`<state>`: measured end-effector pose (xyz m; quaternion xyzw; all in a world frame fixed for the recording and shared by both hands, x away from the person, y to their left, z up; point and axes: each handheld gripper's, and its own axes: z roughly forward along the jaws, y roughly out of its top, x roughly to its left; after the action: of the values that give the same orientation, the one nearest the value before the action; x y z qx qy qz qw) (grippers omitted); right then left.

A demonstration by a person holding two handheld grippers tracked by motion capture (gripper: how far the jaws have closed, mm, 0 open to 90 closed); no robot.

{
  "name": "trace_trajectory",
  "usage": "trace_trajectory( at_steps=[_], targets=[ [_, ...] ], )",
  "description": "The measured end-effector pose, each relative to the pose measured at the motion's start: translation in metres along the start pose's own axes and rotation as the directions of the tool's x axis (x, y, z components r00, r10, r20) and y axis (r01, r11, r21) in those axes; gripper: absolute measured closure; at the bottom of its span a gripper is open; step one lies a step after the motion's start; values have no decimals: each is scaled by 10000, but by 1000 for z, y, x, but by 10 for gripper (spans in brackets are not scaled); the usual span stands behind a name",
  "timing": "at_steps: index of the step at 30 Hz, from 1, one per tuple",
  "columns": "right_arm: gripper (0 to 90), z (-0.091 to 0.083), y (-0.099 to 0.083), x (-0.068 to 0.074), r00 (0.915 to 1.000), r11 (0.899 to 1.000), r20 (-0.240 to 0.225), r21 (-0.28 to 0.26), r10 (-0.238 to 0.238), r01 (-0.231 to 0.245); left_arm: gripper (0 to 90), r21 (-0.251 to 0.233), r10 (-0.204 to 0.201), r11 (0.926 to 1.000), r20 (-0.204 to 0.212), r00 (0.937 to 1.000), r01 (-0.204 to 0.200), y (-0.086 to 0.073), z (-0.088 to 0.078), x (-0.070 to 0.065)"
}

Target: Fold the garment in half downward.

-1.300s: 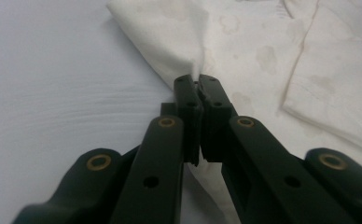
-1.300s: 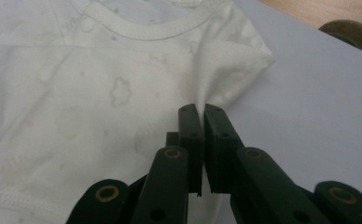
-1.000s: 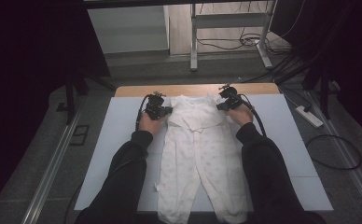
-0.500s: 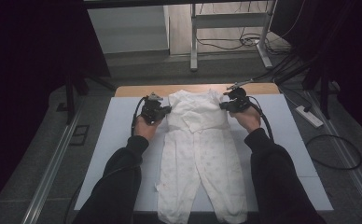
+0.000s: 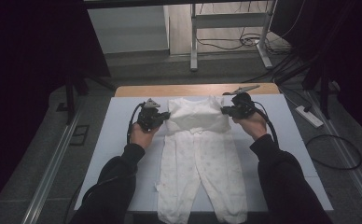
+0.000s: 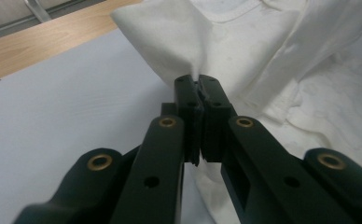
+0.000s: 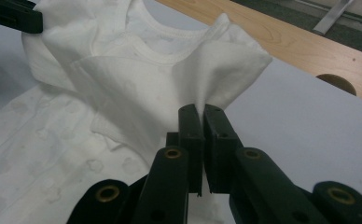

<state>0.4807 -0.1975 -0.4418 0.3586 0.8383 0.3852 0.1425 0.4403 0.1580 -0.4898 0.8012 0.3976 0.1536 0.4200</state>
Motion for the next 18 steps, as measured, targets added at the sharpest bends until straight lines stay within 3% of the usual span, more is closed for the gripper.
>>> trace_trajectory(
  at_steps=[8,18],
  targets=[
    [861,-10,-9,11,9996,10000,-295,9,-16,16,873,195,244,9995,110,9996,-247,-5,-17,-10],
    [861,-24,-18,25,9982,9997,-550,86,-240,245,872,227,-38,9997,489,9988,27,-13,-35,-22]
  ],
)
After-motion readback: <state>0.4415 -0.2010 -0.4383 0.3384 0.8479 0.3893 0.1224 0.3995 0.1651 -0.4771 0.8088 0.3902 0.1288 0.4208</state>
